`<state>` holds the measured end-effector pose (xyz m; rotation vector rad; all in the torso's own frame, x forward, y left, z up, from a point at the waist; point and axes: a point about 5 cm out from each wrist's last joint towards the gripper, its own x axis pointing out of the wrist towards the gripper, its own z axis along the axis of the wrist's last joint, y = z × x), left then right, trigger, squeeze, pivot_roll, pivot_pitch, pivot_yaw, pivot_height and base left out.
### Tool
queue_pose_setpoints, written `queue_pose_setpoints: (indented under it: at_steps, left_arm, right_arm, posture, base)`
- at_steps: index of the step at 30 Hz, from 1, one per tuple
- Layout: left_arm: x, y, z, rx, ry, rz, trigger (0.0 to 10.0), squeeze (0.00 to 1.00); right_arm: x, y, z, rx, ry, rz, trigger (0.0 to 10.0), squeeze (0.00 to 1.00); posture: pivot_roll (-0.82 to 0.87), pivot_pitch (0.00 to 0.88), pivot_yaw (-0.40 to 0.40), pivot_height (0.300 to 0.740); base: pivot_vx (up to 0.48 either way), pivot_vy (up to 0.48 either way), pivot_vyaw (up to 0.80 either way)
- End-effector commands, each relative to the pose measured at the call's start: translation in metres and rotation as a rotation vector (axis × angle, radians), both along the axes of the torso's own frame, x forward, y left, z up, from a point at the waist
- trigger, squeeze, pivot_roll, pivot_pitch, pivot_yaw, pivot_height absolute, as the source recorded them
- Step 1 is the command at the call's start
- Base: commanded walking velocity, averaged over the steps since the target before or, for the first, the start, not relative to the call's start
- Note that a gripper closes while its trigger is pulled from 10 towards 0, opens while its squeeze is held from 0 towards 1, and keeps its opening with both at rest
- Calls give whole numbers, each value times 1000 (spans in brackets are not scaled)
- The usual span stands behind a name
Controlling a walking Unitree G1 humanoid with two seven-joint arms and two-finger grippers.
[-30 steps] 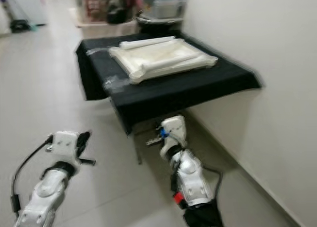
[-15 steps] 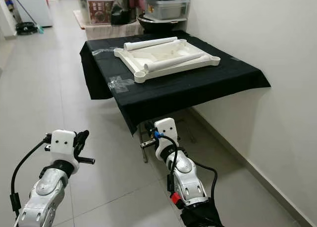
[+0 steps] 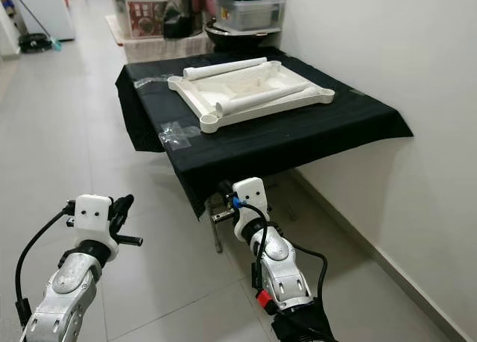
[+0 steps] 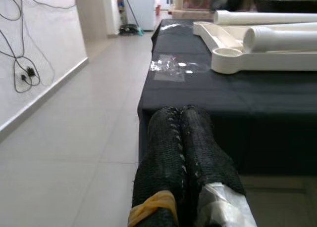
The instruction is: Building children table
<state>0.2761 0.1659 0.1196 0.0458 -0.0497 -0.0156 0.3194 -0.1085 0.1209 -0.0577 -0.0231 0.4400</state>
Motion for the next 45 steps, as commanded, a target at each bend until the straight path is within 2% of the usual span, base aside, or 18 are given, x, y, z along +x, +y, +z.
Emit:
queue_pose_setpoints:
  at_steps: [1,23,38,45]
  left_arm:
    - [1,-4,0,-12,7,-9,10000,0]
    - [5,-7,9,-1,-24,-41,10000,0]
    - [6,-14,15,-7,-46,-89,10000,0]
    - [7,-21,25,-12,-80,-155,10000,0]
  right_arm:
    - [0,-4,-1,-9,5,-7,10000,0]
    - [-1,-2,-1,42,9,27,10000,0]
    - [-1,-1,0,58,12,45,10000,0]
    - [-1,0,1,64,12,49,10000,0]
  posture:
    - [-26,0,-17,740]
    - [-26,0,-14,740]
    - [-27,0,-11,740]
    - [-26,0,-12,740]
  base:
    - [307,0,0]
    - [296,0,0]
    - [284,0,-752]
    - [280,0,-800]
